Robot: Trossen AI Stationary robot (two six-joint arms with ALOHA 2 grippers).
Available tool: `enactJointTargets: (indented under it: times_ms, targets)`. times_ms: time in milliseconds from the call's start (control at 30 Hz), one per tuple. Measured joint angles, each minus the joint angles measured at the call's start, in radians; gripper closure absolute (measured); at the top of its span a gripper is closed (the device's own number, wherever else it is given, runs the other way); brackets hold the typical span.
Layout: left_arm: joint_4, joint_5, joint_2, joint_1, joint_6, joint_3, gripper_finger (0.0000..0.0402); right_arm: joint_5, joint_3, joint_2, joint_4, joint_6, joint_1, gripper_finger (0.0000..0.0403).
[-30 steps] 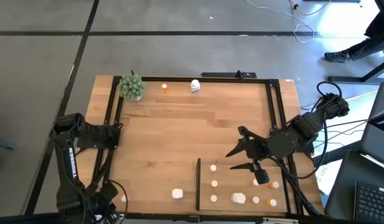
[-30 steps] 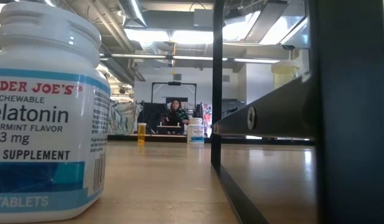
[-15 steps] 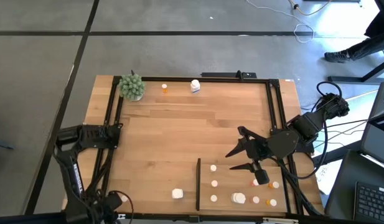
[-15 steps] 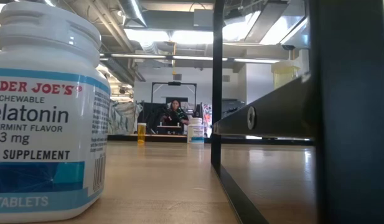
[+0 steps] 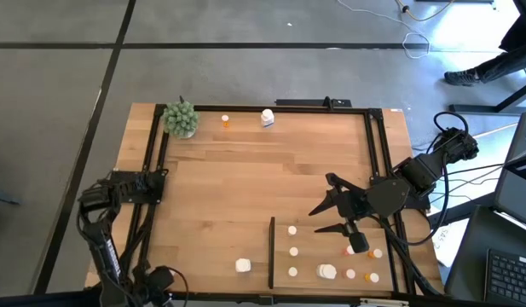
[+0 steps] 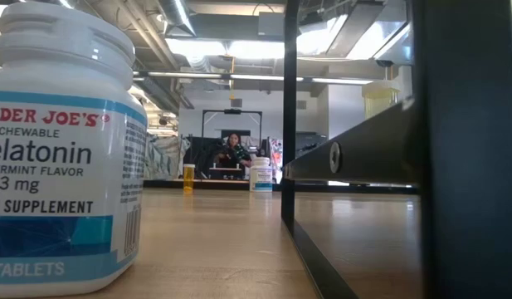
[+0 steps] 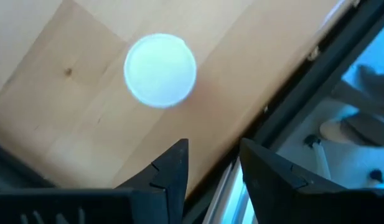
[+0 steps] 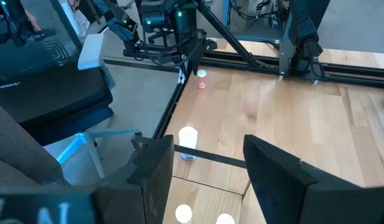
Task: Pick and place medicine bottles onto shelf by color
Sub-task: Put the pink pill bottle on the shelf aligned with the other pink pill bottles
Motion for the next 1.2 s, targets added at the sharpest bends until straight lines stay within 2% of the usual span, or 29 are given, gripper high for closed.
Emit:
enactJointTargets:
  times_ms: [267, 567, 867, 1200]
  targets:
    - [-0.020, -0.019, 0.031, -0.001, -0.010, 0.000, 0.0264, 0.030, 0.000, 0.000, 0.000, -0.019, 0.000, 0.0206]
    - [-0.185, -0.026, 0.031, -0.001, -0.062, 0.000, 0.0264, 0.033, 0.000, 0.000, 0.000, -0.017, 0.000, 0.0206]
    - [-0.147, -0.050, 0.031, -0.006, -0.080, -0.003, 0.0264, 0.035, 0.000, 0.000, 0.000, 0.007, -0.012, 0.0206]
    - [0.010, -0.082, 0.027, 0.011, -0.078, -0.116, 0.0264, 0.035, 0.000, 0.000, 0.000, 0.008, -0.026, 0.0206]
